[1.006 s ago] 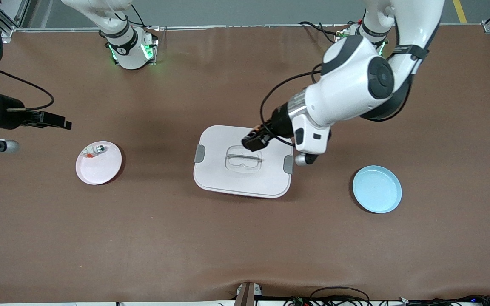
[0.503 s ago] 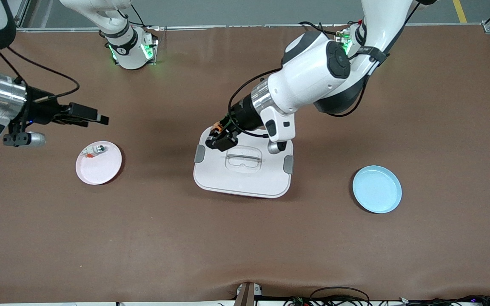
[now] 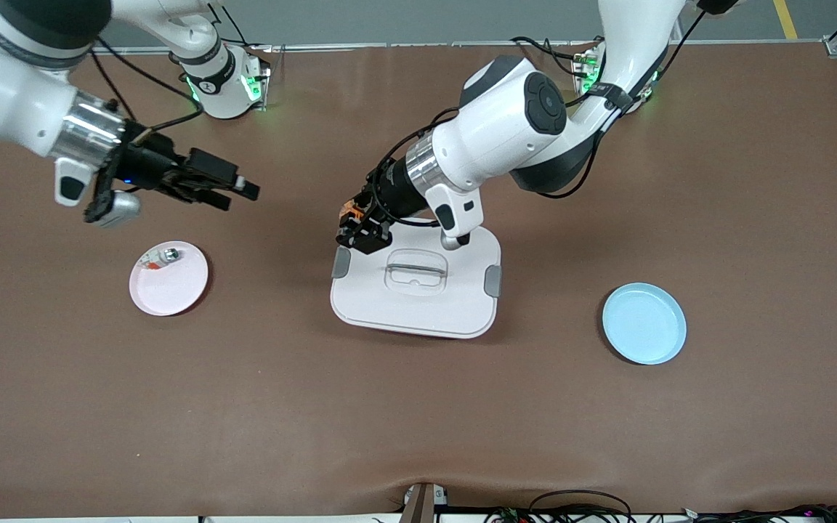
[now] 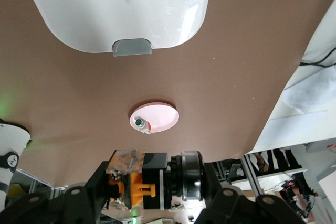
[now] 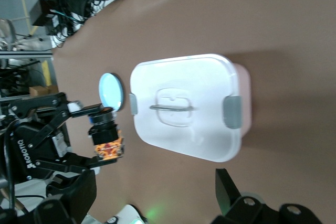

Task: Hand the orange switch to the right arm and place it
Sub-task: 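Hold the switch with the left gripper while the right gripper reaches it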

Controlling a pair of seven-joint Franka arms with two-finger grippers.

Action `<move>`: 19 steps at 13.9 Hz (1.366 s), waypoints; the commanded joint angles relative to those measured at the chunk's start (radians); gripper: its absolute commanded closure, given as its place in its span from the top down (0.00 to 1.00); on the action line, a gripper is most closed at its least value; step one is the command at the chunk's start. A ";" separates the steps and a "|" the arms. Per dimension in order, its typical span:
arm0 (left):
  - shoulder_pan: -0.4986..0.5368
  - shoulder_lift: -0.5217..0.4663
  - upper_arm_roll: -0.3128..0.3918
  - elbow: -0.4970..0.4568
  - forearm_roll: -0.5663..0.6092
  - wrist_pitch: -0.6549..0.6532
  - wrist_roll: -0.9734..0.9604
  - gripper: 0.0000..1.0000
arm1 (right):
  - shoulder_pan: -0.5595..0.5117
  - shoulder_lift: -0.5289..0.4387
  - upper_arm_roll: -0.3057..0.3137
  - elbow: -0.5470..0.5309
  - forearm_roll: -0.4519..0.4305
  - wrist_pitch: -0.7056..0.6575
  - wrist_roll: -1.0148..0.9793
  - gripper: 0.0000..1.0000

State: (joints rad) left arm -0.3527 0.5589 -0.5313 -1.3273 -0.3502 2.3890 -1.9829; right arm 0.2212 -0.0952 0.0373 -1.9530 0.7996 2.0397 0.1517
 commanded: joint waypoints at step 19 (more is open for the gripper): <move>-0.057 0.009 0.047 0.033 0.002 -0.133 -0.083 0.01 | 0.250 0.117 -0.010 -0.035 0.064 0.244 0.134 1.00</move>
State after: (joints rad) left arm -0.3945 0.5675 -0.4986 -1.3189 -0.3501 2.2756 -2.0453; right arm 0.4566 0.0178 0.0380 -2.0008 0.8460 2.2794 0.2689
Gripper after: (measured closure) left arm 0.273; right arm 0.000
